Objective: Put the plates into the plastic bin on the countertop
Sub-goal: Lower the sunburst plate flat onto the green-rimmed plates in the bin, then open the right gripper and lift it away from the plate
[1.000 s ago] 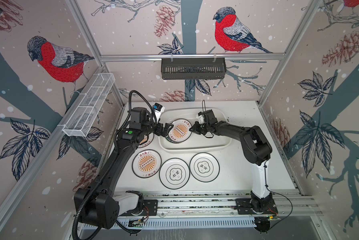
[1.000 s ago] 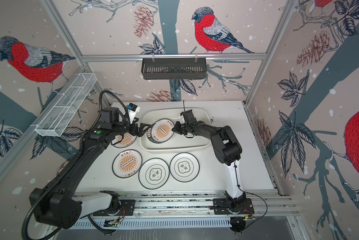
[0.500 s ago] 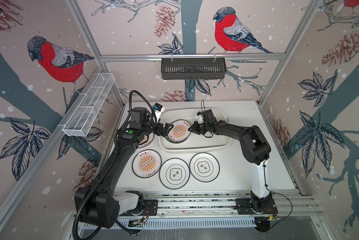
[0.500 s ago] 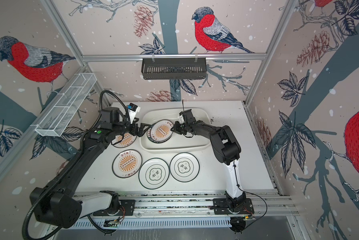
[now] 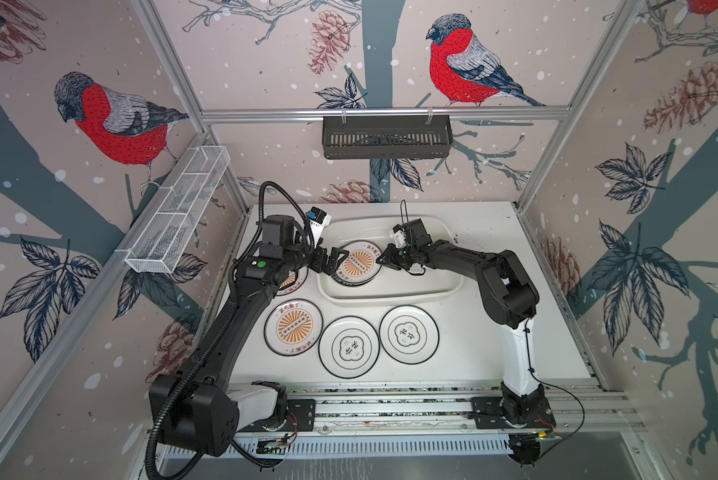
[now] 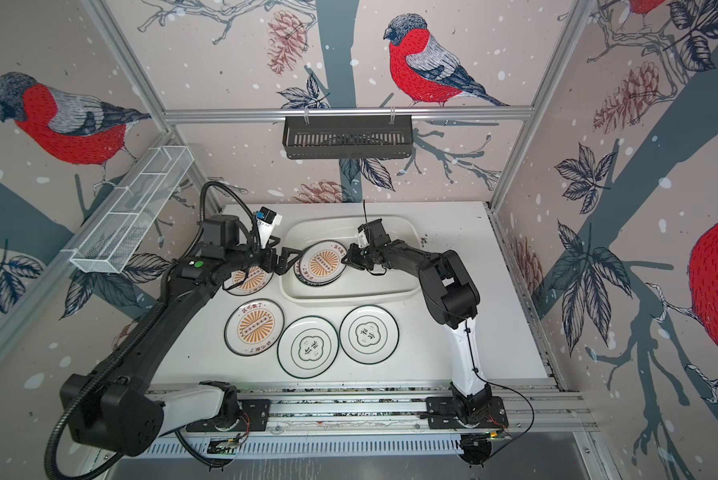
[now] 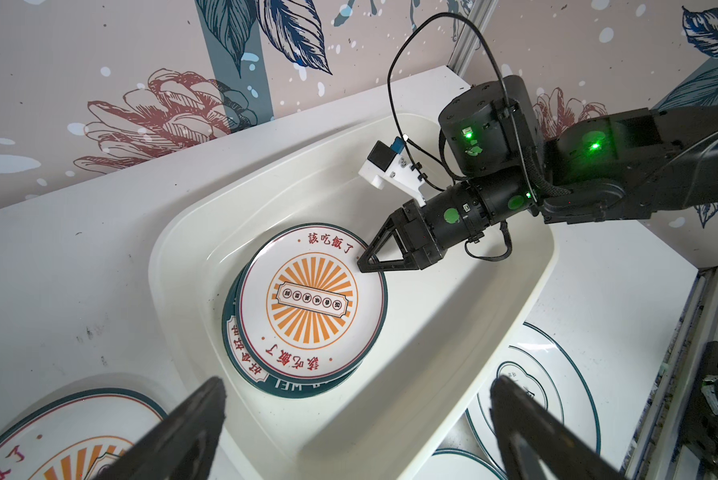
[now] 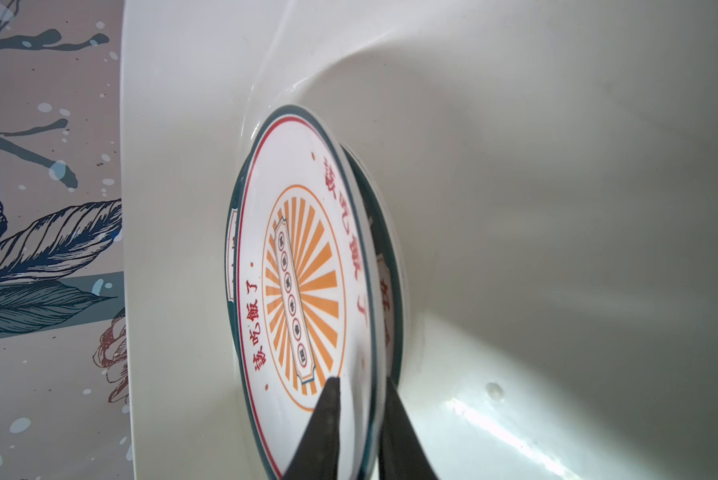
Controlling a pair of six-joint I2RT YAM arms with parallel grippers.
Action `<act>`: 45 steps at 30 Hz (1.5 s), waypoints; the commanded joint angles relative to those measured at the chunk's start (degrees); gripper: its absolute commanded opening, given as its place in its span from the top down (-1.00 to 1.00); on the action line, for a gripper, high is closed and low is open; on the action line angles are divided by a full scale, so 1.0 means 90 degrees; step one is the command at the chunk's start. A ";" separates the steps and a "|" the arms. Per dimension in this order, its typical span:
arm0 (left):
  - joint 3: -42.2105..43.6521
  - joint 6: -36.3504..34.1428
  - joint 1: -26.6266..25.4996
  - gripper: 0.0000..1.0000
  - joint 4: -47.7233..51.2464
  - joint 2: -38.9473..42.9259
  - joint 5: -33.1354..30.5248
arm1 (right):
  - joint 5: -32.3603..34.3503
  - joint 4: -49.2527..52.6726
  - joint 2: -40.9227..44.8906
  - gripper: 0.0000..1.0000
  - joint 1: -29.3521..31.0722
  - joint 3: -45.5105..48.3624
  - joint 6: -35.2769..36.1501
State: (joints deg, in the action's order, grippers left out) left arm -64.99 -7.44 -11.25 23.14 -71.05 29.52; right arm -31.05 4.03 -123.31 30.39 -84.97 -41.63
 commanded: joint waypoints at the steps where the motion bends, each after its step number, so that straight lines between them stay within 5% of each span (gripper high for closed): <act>1: 0.0011 -0.0035 -0.0010 -0.96 -0.0107 0.0002 0.0130 | 0.0066 0.0049 -0.0029 0.60 0.0031 -0.0036 0.0152; 45: 0.0089 -0.0014 -0.0010 -0.97 -0.0144 0.0062 0.0095 | 0.0346 0.0765 -0.0137 0.60 0.0178 -0.0455 0.0553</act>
State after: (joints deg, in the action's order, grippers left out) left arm -64.20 -7.35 -11.25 23.00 -70.72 29.76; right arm -27.90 10.57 -124.44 31.83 -88.51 -37.34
